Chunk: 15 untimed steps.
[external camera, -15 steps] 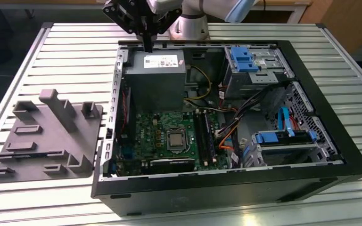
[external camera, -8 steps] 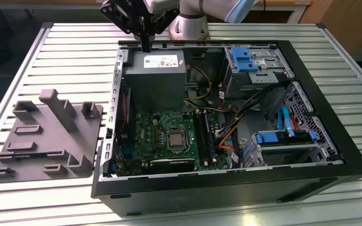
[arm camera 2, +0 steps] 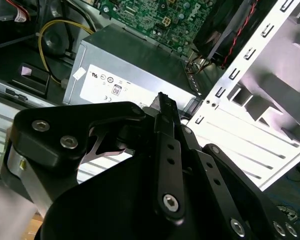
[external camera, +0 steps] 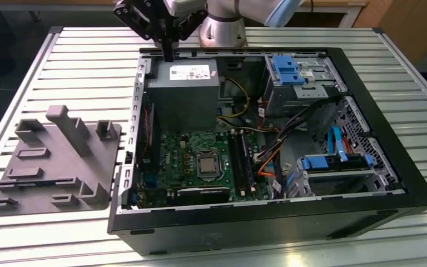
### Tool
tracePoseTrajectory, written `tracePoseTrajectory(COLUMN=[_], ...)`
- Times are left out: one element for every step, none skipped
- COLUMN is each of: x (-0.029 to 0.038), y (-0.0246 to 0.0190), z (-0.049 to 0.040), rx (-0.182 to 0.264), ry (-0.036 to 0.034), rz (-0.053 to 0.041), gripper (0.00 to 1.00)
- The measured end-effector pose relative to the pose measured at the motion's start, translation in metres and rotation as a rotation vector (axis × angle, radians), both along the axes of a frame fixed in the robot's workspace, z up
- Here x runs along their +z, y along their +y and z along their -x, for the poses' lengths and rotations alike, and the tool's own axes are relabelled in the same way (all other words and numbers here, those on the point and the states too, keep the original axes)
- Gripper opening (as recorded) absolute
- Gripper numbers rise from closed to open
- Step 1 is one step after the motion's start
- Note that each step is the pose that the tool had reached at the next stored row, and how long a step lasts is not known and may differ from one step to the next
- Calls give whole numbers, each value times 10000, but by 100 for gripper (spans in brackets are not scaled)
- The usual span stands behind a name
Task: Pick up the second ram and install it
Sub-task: 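Reach for the second ram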
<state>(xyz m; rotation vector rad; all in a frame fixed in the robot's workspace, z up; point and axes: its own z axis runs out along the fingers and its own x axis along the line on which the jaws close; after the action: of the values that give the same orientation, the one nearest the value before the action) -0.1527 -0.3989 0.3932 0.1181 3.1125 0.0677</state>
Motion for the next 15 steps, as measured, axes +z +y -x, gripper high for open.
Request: tracePoseTrajectory(x=[0,0,0,0,0,0,0,0,0,0,0,0,0,0,0], y=[0,0,0,0,0,0,0,0,0,0,0,0,0,0,0], z=[6,13,21,28,35,43,51,58,66,73,81,88,96,103,112], rx=[0,0,0,0,0,1,1,1,1,1,1,1,0,1,1], ry=[0,0,-1,0,0,0,0,0,0,-1,0,0,0,0,0], rz=[0,0,0,0,0,0,0,0,0,0,0,0,0,0,0], gripper=[11,11,11,11,11,11,11,11,11,11,11,11,11,11,11])
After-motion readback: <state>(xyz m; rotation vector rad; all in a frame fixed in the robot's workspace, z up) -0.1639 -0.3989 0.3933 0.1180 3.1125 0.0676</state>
